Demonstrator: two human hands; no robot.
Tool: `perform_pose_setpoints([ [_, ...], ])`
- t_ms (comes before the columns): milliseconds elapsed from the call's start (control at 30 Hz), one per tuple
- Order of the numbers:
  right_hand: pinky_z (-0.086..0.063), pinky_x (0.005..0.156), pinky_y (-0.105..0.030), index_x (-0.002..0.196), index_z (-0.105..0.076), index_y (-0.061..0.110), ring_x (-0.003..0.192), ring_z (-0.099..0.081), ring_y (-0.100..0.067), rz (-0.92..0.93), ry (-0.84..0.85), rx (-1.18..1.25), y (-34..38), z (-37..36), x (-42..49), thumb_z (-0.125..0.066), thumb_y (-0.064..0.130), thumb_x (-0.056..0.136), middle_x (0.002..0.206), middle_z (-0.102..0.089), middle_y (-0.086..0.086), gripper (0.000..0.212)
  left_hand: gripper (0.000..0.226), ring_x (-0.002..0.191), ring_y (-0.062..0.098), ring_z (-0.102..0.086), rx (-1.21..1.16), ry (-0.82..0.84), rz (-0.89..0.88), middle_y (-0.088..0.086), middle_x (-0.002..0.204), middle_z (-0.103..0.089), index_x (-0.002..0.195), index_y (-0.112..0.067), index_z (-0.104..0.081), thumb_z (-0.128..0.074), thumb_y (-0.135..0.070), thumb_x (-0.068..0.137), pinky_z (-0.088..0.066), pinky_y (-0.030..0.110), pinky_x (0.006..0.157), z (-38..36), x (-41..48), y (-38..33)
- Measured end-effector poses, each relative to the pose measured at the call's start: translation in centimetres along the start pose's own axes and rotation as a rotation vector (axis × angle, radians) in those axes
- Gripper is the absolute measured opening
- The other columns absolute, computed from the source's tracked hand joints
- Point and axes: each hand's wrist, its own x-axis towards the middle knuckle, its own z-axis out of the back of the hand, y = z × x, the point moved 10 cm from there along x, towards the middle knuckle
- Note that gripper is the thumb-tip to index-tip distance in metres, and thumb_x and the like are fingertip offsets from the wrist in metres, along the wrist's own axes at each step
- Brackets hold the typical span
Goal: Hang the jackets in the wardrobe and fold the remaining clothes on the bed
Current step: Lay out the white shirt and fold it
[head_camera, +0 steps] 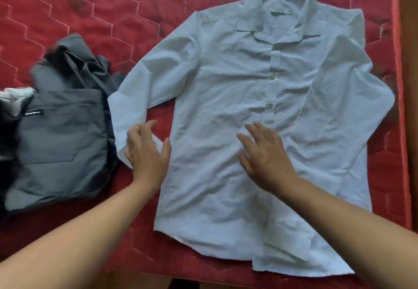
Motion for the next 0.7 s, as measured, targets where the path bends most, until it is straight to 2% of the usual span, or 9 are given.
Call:
perform_pose_setpoints([
  [100, -0.050, 0.093, -0.050, 0.123, -0.068, 0.004, 0.115, -0.059, -0.042, 0.060, 0.037, 0.158, 7.5, -2.0, 3.1, -0.068, 0.015, 0.090, 0.124, -0.064, -0.020, 0.035, 0.058, 0.124, 0.037, -0.044, -0.074, -0.073, 0.255, 0.017, 0.136, -0.038, 0.134, -0.014, -0.047, -0.074, -0.017, 0.083, -0.039, 0.048, 0.106, 3.0, 0.9, 7.1],
  [200, -0.044, 0.100, -0.041, 0.133, -0.061, 0.010, 0.119, -0.054, -0.028, -0.043, 0.148, 0.396, 12.9, -4.8, 5.8, -0.056, 0.020, 0.100, 0.129, -0.061, -0.011, 0.035, 0.063, 0.121, 0.035, -0.046, -0.167, -0.101, 0.321, 0.018, 0.134, -0.041, 0.134, -0.010, -0.046, -0.074, -0.011, 0.079, -0.039, 0.041, 0.108, 3.8, 1.4, 10.0],
  [300, -0.045, 0.097, -0.031, 0.131, -0.061, 0.016, 0.111, -0.059, -0.017, -0.218, 0.219, 0.616, 15.8, -7.1, 7.5, -0.053, 0.027, 0.101, 0.126, -0.063, -0.003, 0.032, 0.042, 0.108, 0.034, -0.059, -0.236, -0.021, 0.436, 0.010, 0.118, -0.064, 0.124, -0.016, -0.051, -0.065, -0.013, 0.084, -0.049, 0.042, 0.090, 3.3, 2.1, 11.5],
  [367, -0.048, 0.088, -0.027, 0.127, -0.061, 0.021, 0.102, -0.062, -0.009, -0.289, 0.252, 0.759, 17.6, -7.8, 8.1, -0.055, 0.036, 0.100, 0.119, -0.065, 0.005, 0.031, 0.020, 0.098, 0.034, -0.061, -0.218, 0.037, 0.355, 0.008, 0.101, -0.067, 0.106, -0.014, -0.057, -0.062, -0.013, 0.086, -0.050, 0.044, 0.081, 3.5, 2.4, 10.3],
  [467, -0.057, 0.085, -0.034, 0.124, -0.055, 0.027, 0.100, -0.066, -0.010, -0.476, 0.249, 1.082, 18.0, -8.0, 8.6, -0.063, 0.053, 0.092, 0.111, -0.064, 0.005, 0.041, 0.014, 0.096, 0.032, -0.054, -0.162, 0.203, -0.057, 0.005, 0.094, -0.058, 0.094, -0.011, -0.061, -0.064, -0.006, 0.081, -0.048, 0.051, 0.083, 2.6, 1.2, 5.0],
  [500, -0.060, 0.084, -0.040, 0.122, -0.053, 0.028, 0.099, -0.068, -0.014, -0.556, 0.223, 1.140, 17.4, -7.9, 8.5, -0.066, 0.050, 0.089, 0.110, -0.065, 0.002, 0.041, 0.019, 0.101, 0.031, -0.052, -0.174, 0.308, -0.198, 0.005, 0.100, -0.058, 0.099, -0.011, -0.066, -0.064, -0.004, 0.081, -0.047, 0.052, 0.087, 1.7, -0.2, 3.2],
  [567, -0.062, 0.080, -0.048, 0.110, -0.057, 0.026, 0.091, -0.072, -0.024, -0.715, 0.129, 1.128, 14.5, -7.2, 8.0, -0.068, 0.028, 0.088, 0.104, -0.069, -0.007, 0.025, 0.032, 0.115, 0.028, -0.050, -0.197, 0.490, -0.409, 0.005, 0.117, -0.058, 0.112, -0.012, -0.072, -0.064, -0.005, 0.082, -0.046, 0.051, 0.094, 0.3, -3.0, 0.9],
  [633, -0.063, 0.073, -0.053, 0.097, -0.064, 0.016, 0.087, -0.073, -0.032, -0.879, 0.056, 1.168, 10.9, -7.2, 7.0, -0.057, 0.005, 0.085, 0.102, -0.072, -0.018, 0.018, 0.035, 0.124, 0.025, -0.047, -0.227, 0.452, -0.436, 0.004, 0.128, -0.055, 0.117, -0.020, -0.074, -0.067, -0.010, 0.084, -0.045, 0.051, 0.098, 0.4, -3.9, 0.9],
  [700, -0.062, 0.060, -0.045, 0.094, -0.067, 0.007, 0.080, -0.071, -0.032, -1.083, 0.018, 1.399, 7.9, -8.5, 5.3, -0.047, -0.005, 0.083, 0.099, -0.073, -0.020, 0.026, 0.040, 0.131, 0.020, -0.043, -0.316, 0.308, -0.248, 0.003, 0.136, -0.048, 0.126, -0.024, -0.068, -0.069, -0.016, 0.087, -0.041, 0.050, 0.107, 1.1, -2.8, 2.4],
])
